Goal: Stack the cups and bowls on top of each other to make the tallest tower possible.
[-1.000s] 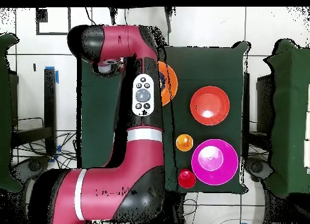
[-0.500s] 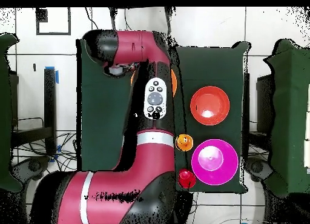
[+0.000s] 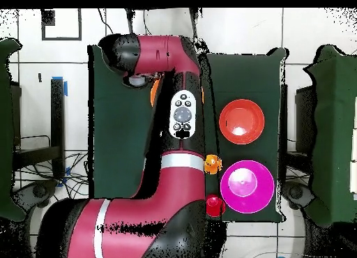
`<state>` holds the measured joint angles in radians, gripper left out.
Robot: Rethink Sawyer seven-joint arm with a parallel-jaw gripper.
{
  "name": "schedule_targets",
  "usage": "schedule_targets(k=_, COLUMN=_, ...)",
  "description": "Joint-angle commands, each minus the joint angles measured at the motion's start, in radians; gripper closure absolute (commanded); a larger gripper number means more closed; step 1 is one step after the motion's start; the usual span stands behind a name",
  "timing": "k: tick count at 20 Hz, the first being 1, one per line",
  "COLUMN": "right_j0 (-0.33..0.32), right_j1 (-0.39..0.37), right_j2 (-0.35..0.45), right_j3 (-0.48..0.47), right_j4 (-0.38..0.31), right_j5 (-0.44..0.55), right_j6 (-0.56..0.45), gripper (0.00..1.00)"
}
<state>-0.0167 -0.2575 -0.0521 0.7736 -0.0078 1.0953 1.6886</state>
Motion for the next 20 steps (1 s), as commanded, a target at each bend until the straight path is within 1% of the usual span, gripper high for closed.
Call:
schedule_targets(k=1, right_j0=0.005, right_j1=0.035, right_j2=0.087, right_j3=0.020, right_j4=-0.080, right_j5=0.068, right_j6=-0.180, gripper=0.00)
schedule_targets(k=5, right_j0=0.002, right_j1=0.033, right_j2=0.092, right_j3=0.010, right_j4=-0.079, right_j5=0.094, right_j6=-0.198, gripper=0.00)
schedule_targets(k=9, right_j0=0.007, right_j1=0.048, right_j2=0.086, right_j3=-0.030, right_j4=-0.084, right_j5=0.116, right_j6=-0.188, gripper=0.00)
schedule_targets(k=11, right_j0=0.010, right_j1=0.054, right_j2=0.079, right_j3=-0.031, right_j4=-0.087, right_j5=0.101, right_j6=-0.169, gripper=0.00)
schedule_targets(k=14, right_j0=0.009, right_j1=0.089, right_j2=0.081, right_j3=-0.067, right_j4=-0.094, right_j5=0.089, right_j6=-0.165, gripper=0.00)
schedule_targets(k=20, right_j0=0.021, right_j1=0.184, right_j2=0.078, right_j3=-0.189, right_j4=-0.104, right_j5=0.087, right_j6=-0.131, gripper=0.00)
